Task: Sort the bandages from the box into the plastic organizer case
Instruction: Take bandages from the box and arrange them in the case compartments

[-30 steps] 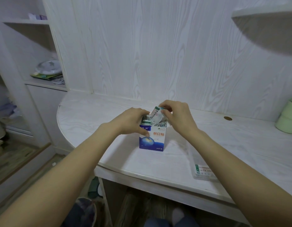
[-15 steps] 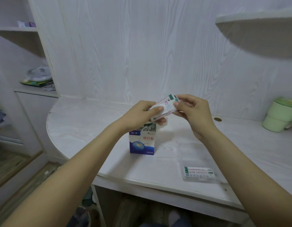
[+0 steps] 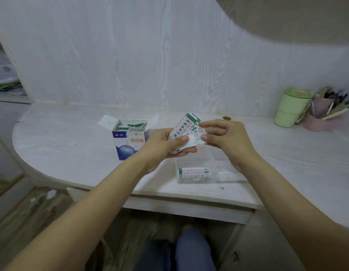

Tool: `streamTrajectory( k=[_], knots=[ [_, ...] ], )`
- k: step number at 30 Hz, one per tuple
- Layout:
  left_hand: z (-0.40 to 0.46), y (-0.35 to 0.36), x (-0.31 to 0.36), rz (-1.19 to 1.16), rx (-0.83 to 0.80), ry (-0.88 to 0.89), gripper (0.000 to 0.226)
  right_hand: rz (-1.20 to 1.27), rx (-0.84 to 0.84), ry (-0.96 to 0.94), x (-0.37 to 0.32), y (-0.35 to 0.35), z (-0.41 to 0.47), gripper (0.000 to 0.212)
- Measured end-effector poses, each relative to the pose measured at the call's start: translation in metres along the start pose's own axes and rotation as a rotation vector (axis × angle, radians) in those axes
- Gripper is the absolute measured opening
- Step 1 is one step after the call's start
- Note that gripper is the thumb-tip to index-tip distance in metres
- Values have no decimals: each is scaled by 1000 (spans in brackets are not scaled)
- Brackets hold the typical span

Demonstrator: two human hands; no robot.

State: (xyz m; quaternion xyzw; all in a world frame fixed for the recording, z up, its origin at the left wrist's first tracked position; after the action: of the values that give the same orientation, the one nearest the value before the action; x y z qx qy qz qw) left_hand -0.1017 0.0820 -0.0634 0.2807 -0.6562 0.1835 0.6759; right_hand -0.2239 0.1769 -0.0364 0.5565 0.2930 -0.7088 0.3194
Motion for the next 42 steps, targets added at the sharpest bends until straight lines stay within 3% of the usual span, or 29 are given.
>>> streamTrajectory(
  k=[6, 12, 23, 30, 42],
  knots=[
    [3, 18, -17, -99, 128, -58, 36, -39, -11, 56, 12, -24, -11, 38],
    [0, 36, -17, -231, 88, -61, 23, -50, 95, 54, 15, -47, -15, 29],
    [3, 38, -19, -163, 188, -38, 24, -9, 54, 89, 29, -66, -21, 30],
    [1, 38, -13, -148, 208, 47, 23, -259, 119, 145, 41, -101, -18, 26],
    [7, 44, -19, -89, 165, 40, 24, -849, -77, 61, 43, -78, -9, 20]
  ],
)
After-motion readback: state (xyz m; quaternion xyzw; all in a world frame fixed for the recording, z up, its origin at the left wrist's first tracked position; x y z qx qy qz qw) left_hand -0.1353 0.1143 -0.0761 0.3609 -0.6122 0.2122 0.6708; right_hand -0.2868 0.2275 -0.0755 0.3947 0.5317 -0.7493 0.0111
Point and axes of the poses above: each hand's wrist, its own z-axis towards the middle knuckle, its own y-axis out of the palm, x = y × z, the point moved 6 cm from there along z, towards the middle knuckle, and after that the axes turned 4 degrees about x, right-handed, at the moved point
